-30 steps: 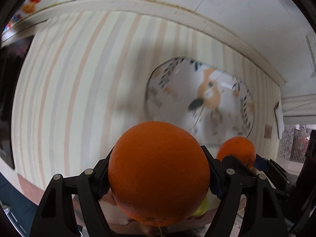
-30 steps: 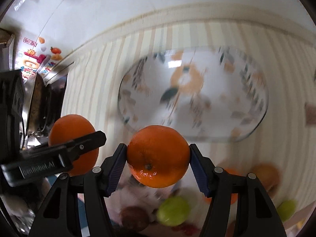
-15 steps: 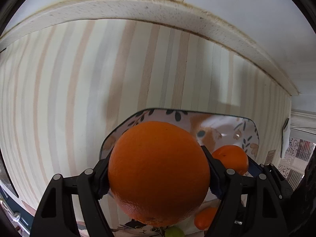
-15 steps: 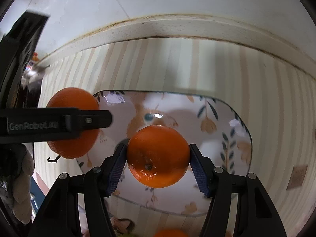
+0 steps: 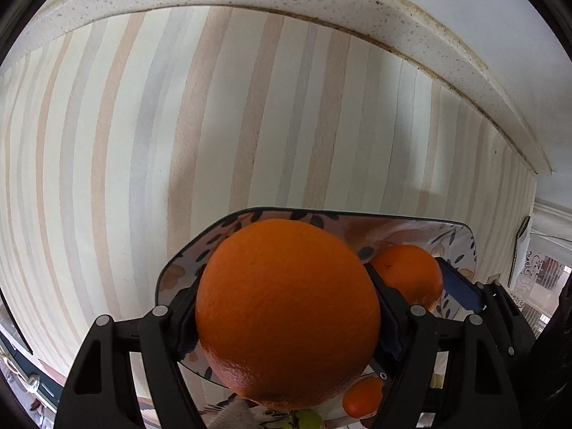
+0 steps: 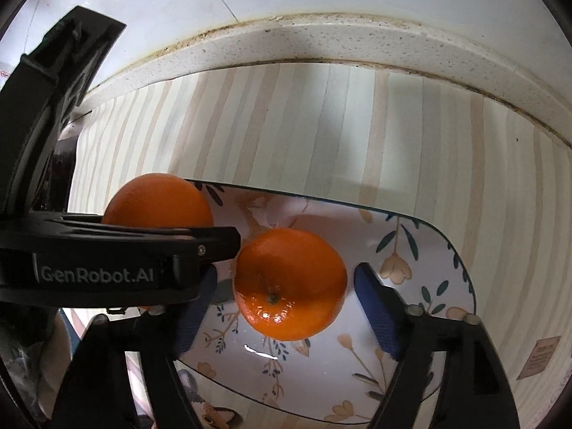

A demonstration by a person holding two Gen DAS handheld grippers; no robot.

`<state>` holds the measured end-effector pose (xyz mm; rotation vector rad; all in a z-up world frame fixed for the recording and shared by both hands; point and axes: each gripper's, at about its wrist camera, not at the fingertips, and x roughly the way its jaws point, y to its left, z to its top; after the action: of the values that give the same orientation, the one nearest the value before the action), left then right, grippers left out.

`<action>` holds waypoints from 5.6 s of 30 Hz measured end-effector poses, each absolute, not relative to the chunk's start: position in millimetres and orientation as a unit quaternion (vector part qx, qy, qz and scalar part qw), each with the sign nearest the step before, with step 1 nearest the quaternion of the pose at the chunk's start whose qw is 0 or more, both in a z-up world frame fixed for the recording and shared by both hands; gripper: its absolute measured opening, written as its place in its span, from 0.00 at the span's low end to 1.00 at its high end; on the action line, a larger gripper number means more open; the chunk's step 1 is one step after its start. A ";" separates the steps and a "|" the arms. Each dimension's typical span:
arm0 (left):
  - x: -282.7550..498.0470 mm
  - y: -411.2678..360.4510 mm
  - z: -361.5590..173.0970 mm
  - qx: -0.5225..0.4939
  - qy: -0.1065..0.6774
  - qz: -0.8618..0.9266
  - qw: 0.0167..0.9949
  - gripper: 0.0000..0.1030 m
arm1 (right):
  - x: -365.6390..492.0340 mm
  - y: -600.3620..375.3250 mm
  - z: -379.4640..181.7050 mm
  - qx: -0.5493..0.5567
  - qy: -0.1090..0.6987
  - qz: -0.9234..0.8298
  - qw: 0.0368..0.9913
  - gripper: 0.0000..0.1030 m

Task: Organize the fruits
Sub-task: 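Place the large orange on the floral plate with the left tool while the right tool places the tangerine, then grasp a tangerine with the left tool while the right tool grasps a brown apple, then place the tangerine on the plate with the left tool while the right tool places the apple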

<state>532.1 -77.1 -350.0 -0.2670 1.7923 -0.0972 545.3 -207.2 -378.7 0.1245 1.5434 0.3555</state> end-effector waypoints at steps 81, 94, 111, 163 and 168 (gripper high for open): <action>328.6 -229.4 -306.9 0.100 0.728 -0.174 0.656 0.85 | 340.8 -390.8 -380.2 0.259 0.690 -0.039 0.675 0.67; 318.6 -268.4 -335.0 0.149 0.716 -0.182 0.658 0.61 | 334.8 -407.7 -381.4 0.260 0.691 -0.050 0.673 0.67; 331.4 -159.5 -235.7 0.055 0.664 -0.131 0.734 0.61 | 402.2 -344.9 -328.2 0.260 0.655 0.035 0.708 0.67; 410.8 -32.9 -266.4 -0.053 0.684 -0.021 0.727 0.85 | 460.8 -286.6 -318.4 0.129 0.659 0.036 0.740 0.93; 386.2 -36.3 -245.6 -0.031 0.664 -0.022 0.747 0.85 | 422.6 -270.1 -294.6 0.094 0.639 0.041 0.762 0.93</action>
<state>386.2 -36.3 -245.6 -0.0675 1.4516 -0.0479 422.6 -270.1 -294.6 0.2048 1.3907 0.0899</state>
